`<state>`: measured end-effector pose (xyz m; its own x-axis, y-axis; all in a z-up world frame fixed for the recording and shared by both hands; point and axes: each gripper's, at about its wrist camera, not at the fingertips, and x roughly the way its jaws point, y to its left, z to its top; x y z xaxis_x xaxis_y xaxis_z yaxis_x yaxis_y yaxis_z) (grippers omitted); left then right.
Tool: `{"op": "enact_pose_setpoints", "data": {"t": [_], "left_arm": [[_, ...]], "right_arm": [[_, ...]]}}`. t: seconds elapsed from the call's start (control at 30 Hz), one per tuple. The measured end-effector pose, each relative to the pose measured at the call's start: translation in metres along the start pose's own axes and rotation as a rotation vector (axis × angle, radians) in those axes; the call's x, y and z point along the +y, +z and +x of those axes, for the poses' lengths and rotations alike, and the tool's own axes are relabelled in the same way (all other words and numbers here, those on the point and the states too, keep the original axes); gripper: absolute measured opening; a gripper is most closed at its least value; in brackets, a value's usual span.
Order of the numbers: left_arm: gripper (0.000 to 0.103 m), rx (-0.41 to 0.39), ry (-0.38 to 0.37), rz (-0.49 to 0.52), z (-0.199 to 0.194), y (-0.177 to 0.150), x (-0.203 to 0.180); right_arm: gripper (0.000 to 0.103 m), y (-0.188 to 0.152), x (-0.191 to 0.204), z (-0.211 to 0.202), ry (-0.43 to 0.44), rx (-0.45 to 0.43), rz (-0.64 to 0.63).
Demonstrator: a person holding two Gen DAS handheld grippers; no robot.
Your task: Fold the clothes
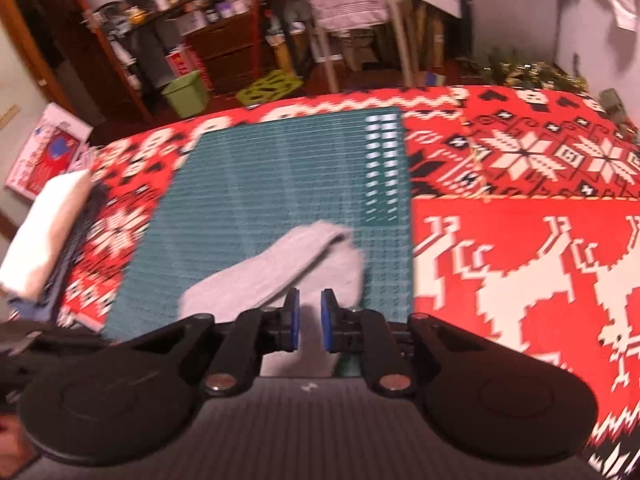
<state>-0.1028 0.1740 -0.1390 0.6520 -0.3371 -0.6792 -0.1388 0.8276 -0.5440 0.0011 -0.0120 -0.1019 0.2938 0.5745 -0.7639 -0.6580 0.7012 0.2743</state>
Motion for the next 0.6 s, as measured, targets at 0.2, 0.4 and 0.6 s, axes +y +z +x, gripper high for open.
{"op": "enact_pose_setpoints", "data": {"t": [0.2,0.4,0.6], "left_arm": [[0.004,0.034,-0.005,0.013,0.009,-0.009,-0.006],[0.004,0.033,0.018,0.036,0.005,-0.015,-0.006],[0.004,0.029,0.033,0.050,-0.003,-0.022,-0.009]], "right_arm": [[0.012,-0.029,0.022,0.001,0.017,0.046,-0.054],[0.010,-0.032,0.008,0.000,0.000,0.036,-0.034],[0.008,-0.029,0.001,-0.010,-0.053,0.024,-0.010]]}}
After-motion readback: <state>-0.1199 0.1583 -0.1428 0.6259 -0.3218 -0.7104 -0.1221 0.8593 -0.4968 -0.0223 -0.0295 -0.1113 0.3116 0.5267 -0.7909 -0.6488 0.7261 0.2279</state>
